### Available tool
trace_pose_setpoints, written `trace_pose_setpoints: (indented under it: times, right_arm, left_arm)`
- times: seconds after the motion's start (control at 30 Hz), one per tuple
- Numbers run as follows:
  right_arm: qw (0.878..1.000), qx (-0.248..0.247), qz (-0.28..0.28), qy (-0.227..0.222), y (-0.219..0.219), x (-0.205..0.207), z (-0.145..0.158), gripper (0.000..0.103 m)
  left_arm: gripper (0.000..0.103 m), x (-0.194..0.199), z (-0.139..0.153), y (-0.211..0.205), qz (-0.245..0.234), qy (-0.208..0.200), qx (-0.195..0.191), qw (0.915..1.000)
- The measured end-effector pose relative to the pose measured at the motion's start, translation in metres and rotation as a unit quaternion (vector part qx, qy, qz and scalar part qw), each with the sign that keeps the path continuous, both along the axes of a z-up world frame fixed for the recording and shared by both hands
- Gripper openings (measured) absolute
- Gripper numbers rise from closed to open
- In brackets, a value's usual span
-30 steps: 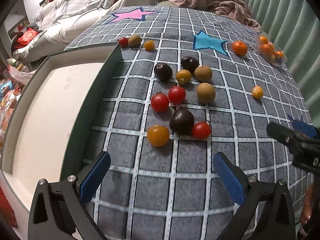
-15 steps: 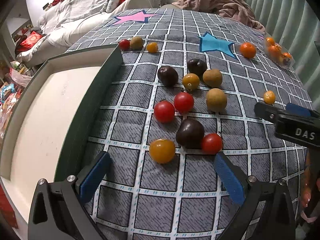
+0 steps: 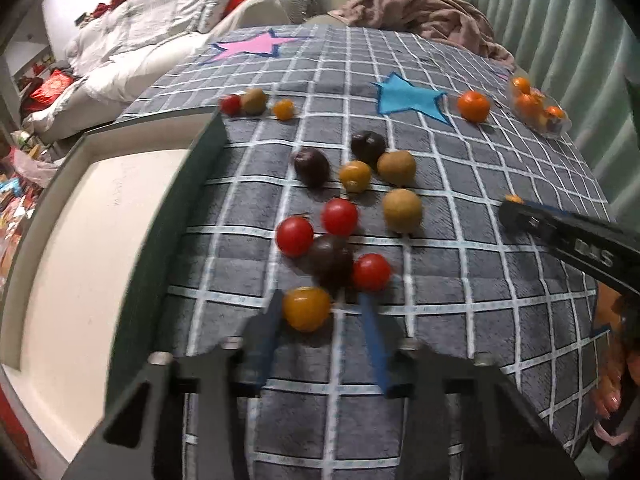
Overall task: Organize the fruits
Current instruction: 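Grasp an orange cherry tomato with the left tool while the right tool grasps another, then carry both orange cherry tomatoes over the white tray with both tools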
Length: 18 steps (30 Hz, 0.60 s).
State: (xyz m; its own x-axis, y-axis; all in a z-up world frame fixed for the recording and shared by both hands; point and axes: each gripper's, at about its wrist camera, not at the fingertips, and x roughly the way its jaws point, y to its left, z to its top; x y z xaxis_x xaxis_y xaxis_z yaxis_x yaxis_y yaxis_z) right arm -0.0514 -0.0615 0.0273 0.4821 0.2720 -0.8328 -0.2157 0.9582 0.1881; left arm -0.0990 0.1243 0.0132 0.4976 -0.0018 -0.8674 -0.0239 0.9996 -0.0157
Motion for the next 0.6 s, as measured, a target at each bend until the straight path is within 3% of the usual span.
trace_pose_setpoints:
  times: [0.13,0.6]
  right_arm:
    - [1.0,0.017,0.002,0.001,-0.005,-0.014,0.003,0.025]
    - [0.999,0.052,0.008,0.001,-0.012,-0.05,0.023,0.025]
  left_arm:
    - [0.024,-0.005,0.001,0.015,0.004,0.004,-0.043,0.9991]
    - [0.024,-0.029,0.028,0.018,-0.018,-0.026,-0.064,0.9975]
